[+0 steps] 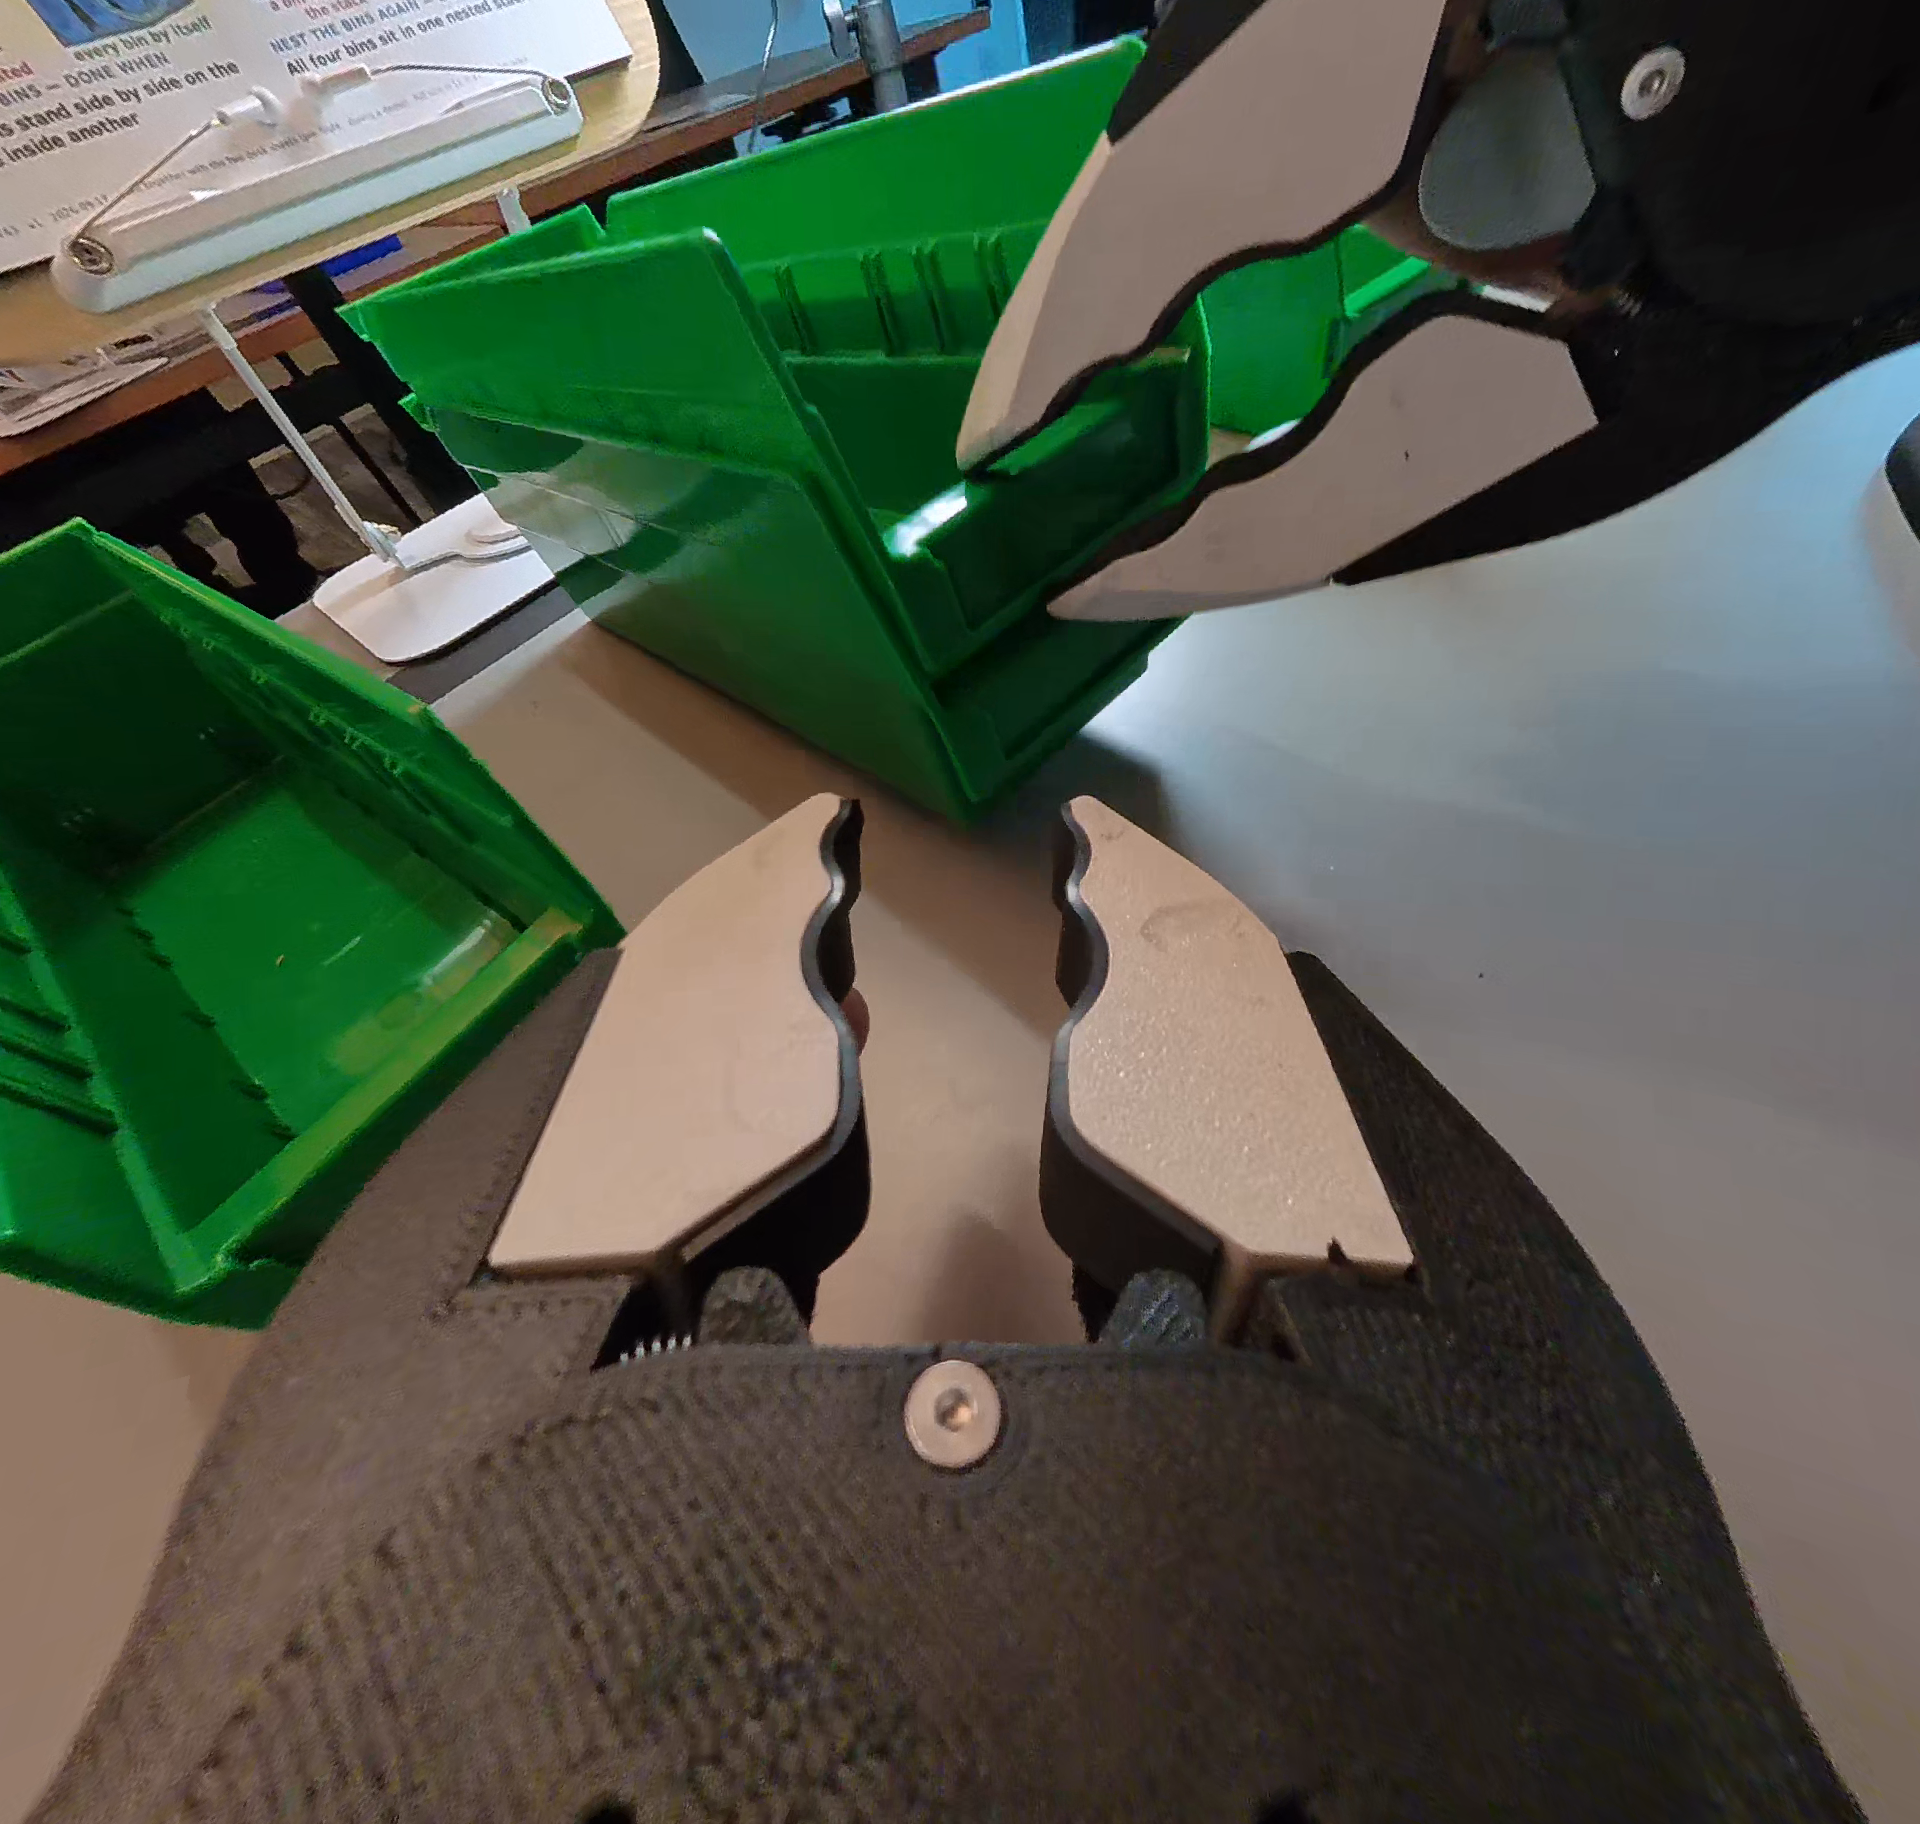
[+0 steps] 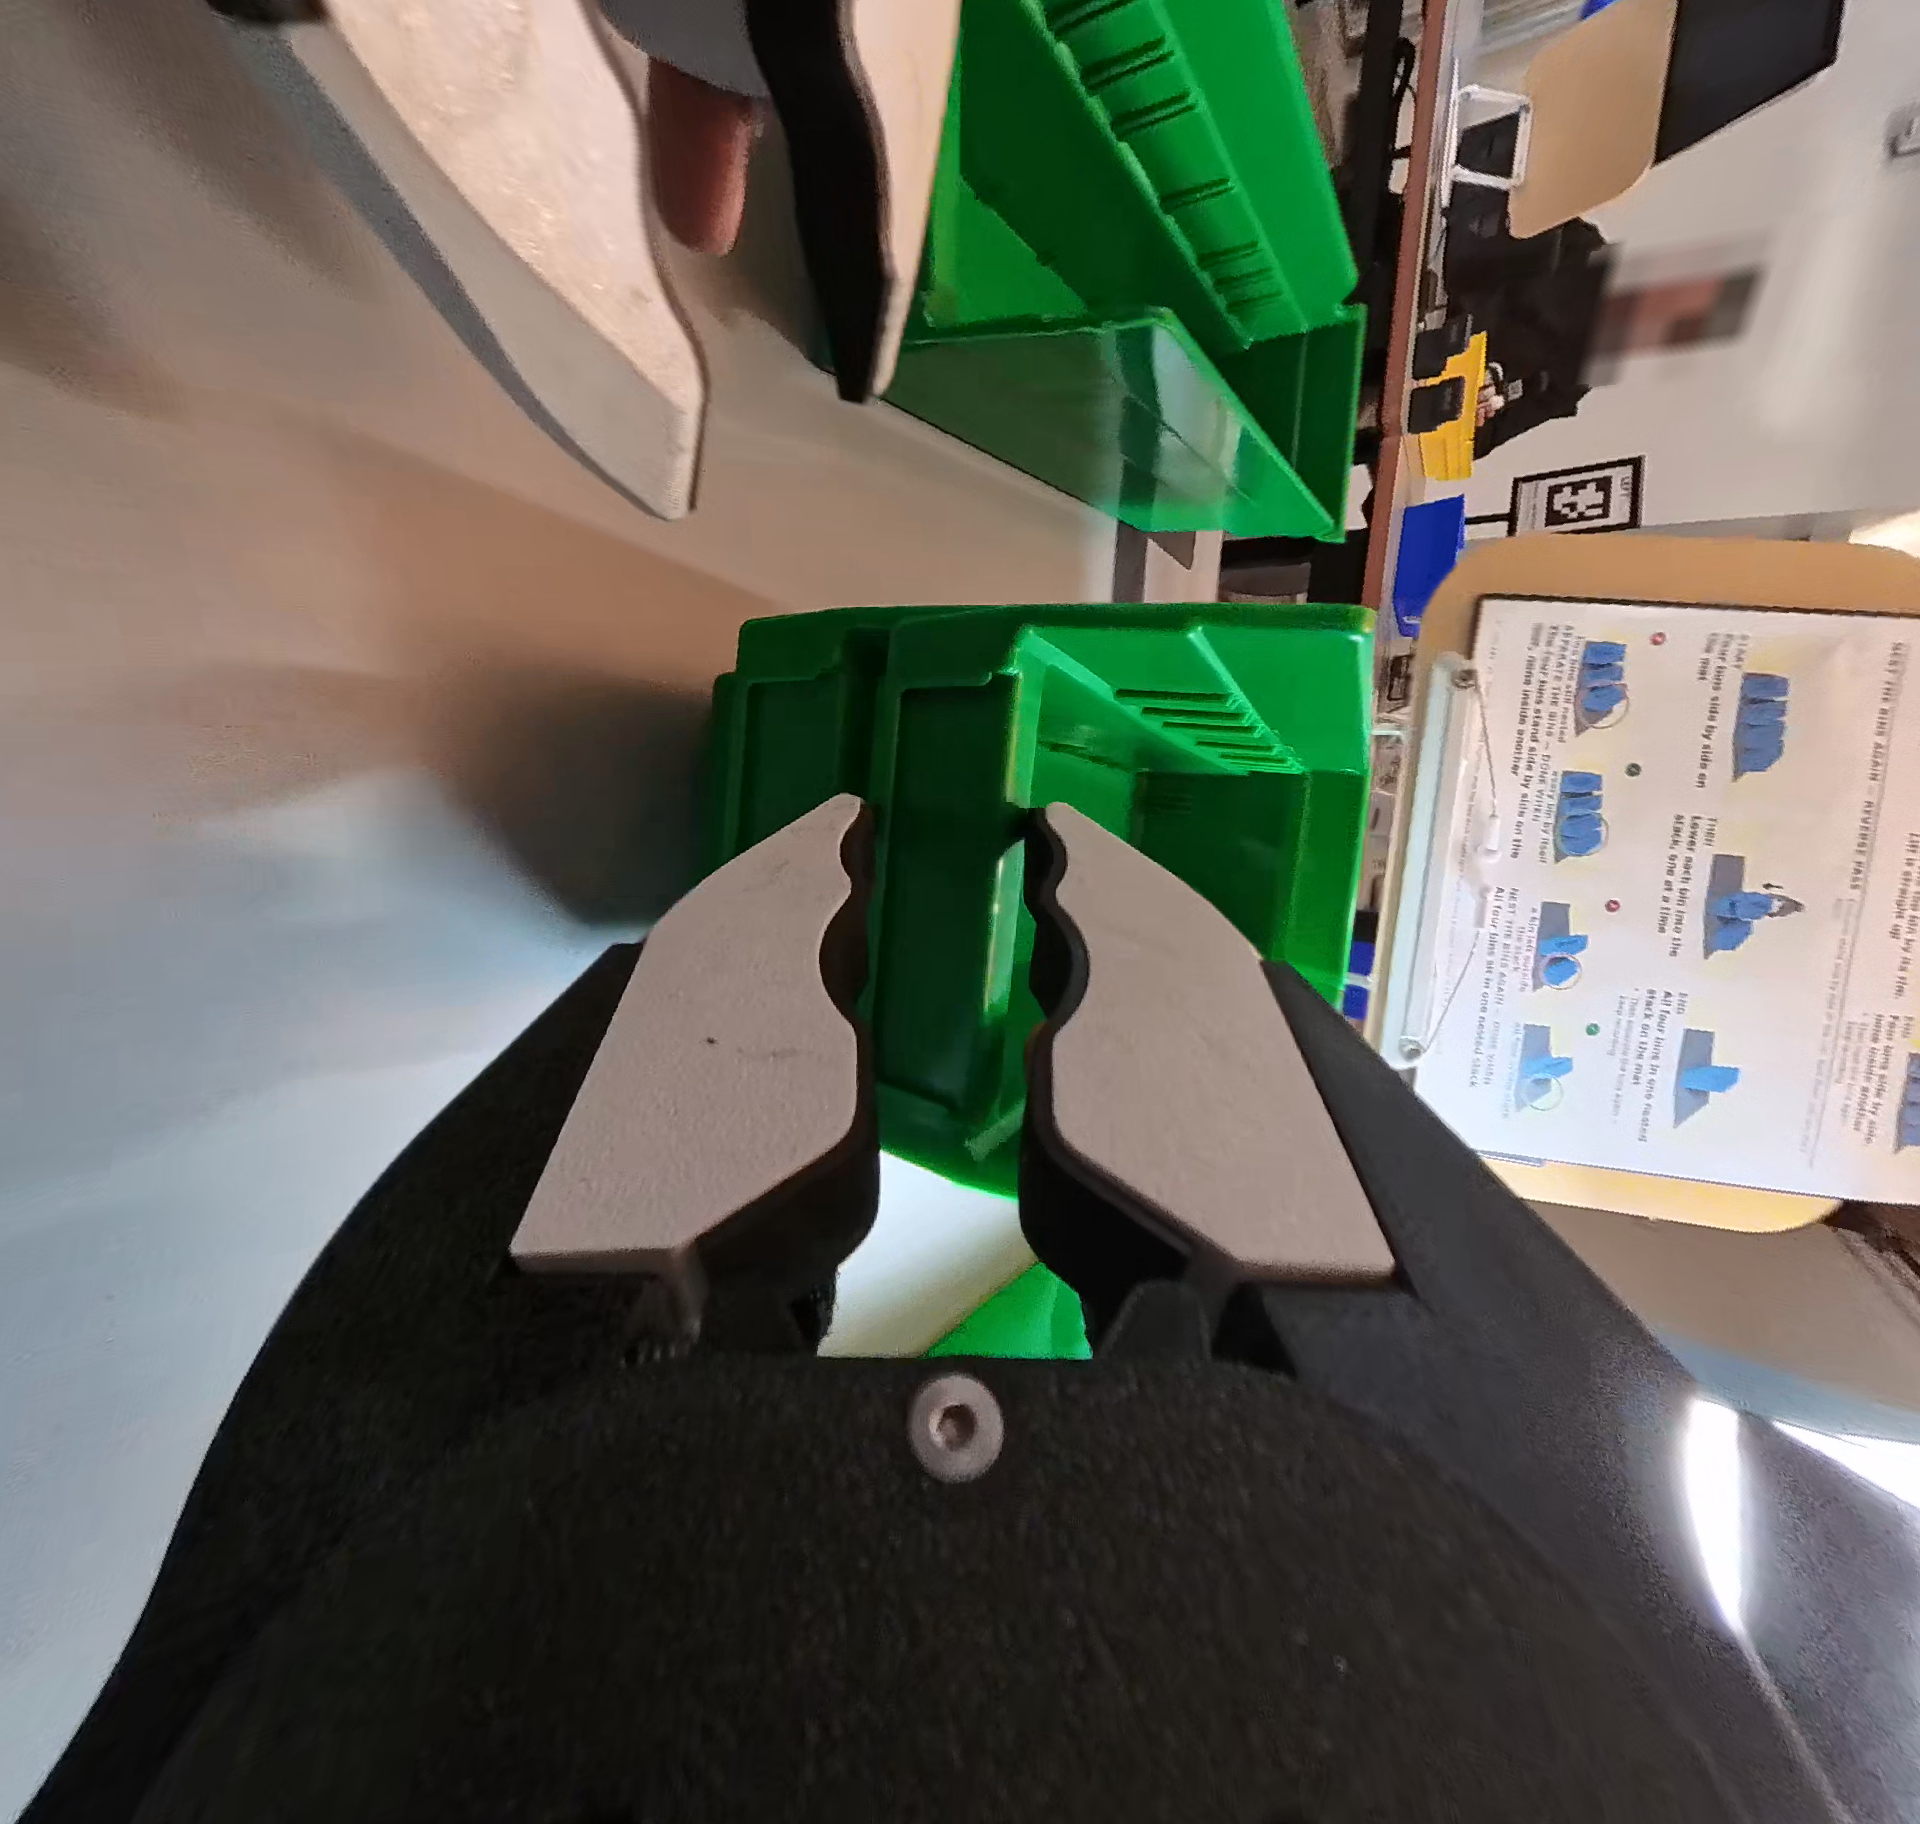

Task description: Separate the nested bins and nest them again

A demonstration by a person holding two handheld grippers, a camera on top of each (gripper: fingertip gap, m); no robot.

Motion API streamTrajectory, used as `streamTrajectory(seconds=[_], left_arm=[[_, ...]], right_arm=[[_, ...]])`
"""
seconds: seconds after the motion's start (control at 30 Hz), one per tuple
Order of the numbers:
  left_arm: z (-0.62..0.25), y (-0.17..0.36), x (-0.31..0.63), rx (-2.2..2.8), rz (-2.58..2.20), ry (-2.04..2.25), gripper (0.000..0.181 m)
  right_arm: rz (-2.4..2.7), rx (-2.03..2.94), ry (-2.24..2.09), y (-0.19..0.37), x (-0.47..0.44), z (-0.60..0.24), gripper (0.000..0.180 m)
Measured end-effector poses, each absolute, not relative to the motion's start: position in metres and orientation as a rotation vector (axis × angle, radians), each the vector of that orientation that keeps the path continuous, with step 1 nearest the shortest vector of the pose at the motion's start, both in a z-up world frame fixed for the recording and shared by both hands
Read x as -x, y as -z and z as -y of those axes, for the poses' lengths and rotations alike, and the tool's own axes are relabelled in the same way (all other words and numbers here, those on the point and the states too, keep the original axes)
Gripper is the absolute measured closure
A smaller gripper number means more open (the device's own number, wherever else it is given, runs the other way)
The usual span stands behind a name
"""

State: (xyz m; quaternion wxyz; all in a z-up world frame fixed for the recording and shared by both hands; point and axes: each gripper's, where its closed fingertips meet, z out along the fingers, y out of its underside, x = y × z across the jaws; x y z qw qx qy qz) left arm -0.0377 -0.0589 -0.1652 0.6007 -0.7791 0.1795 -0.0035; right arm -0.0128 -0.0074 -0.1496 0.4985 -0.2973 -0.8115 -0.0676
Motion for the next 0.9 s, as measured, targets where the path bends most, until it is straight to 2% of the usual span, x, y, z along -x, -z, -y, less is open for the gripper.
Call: streamTrajectory(seconds=[0.03, 0.07, 0.1, 0.27, 0.47, 0.57, 0.67, 0.9], left_arm=[[0.059, 0.167, 0.037, 1.811, -0.417, 0.009, 0.145], [0.059, 0.169, 0.037, 1.817, -0.419, 0.008, 0.145], [0.058, 0.170, 0.036, 1.822, -0.422, 0.004, 0.145], [0.051, 0.178, 0.034, 1.851, -0.440, -0.020, 0.145], [0.034, 0.182, 0.035, 1.875, -0.457, -0.056, 0.144], [0.024, 0.187, 0.034, 1.907, -0.471, -0.030, 0.143], [0.020, 0.189, 0.032, 1.916, -0.493, -0.004, 0.142], [0.009, 0.193, 0.041, 1.954, -0.461, 0.033, 0.145]], right_arm=[[1.973, 0.721, 0.160, 0.153, 0.012, 0.009, 0.152], [1.976, 0.724, 0.147, 0.156, 0.012, 0.012, 0.156], [1.950, 0.708, 0.115, 0.154, 0.013, 0.016, 0.177], [1.929, 0.686, 0.131, 0.150, 0.013, 0.018, 0.179], [2.003, 0.767, 0.162, 0.161, 0.013, 0.010, 0.148], [2.036, 0.866, 0.138, 0.164, 0.019, 0.010, 0.149], [2.111, 0.937, 0.206, 0.174, 0.017, 0.005, 0.139], [2.128, 1.049, 0.180, 0.173, 0.027, -0.004, 0.141]])
